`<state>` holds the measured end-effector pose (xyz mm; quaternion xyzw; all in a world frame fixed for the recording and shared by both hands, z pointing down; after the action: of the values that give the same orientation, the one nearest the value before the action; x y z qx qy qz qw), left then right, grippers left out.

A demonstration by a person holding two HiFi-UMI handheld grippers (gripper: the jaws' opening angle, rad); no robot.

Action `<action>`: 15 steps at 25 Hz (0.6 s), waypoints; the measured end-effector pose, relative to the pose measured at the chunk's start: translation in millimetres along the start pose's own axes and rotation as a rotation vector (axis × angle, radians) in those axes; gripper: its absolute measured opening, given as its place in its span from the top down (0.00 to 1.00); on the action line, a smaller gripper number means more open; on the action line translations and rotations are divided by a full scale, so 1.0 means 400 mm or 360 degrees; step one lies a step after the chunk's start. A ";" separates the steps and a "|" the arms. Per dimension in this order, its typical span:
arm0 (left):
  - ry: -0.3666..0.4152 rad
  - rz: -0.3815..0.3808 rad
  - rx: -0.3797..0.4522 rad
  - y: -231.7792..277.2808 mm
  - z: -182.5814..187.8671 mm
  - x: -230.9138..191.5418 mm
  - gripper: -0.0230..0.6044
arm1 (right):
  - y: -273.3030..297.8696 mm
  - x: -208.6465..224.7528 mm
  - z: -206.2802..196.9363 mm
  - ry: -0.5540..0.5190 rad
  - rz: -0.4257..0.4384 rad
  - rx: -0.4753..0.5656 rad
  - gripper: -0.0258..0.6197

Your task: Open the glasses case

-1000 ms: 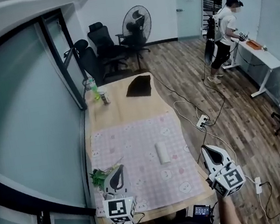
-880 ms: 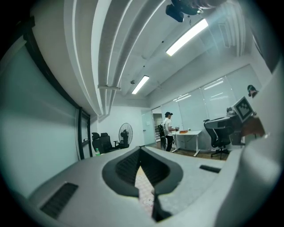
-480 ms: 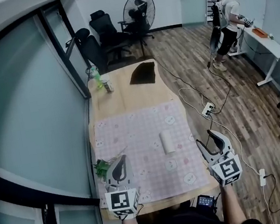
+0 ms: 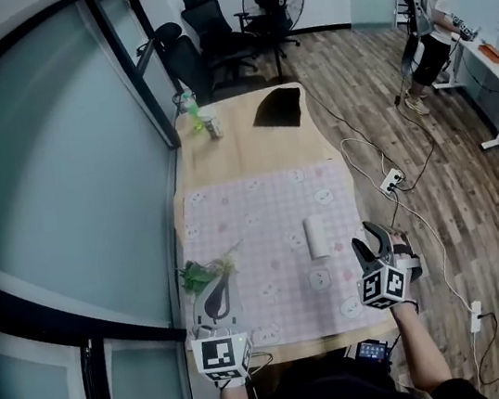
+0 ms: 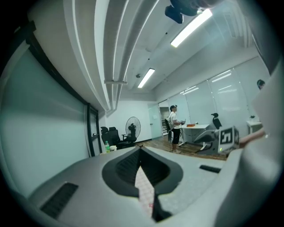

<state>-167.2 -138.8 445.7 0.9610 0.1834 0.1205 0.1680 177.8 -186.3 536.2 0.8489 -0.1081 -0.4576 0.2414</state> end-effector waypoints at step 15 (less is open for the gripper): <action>-0.0113 0.0194 -0.0438 -0.098 -0.181 -0.074 0.97 | 0.485 -0.456 -0.126 -0.0932 0.0364 -0.0264 0.73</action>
<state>-227.6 -95.9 492.6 0.9420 0.1003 0.1203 0.2969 125.1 -263.8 790.5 0.6410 -0.2299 -0.6594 0.3184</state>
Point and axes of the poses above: the fingertips, and each gripper's own axes: y forward along the fingers, x to its right, z out of its top, the point moved 10 cm from there along -y, backward along the fingers, and after that the axes turned 14 degrees about -x, right-handed, at the moved point
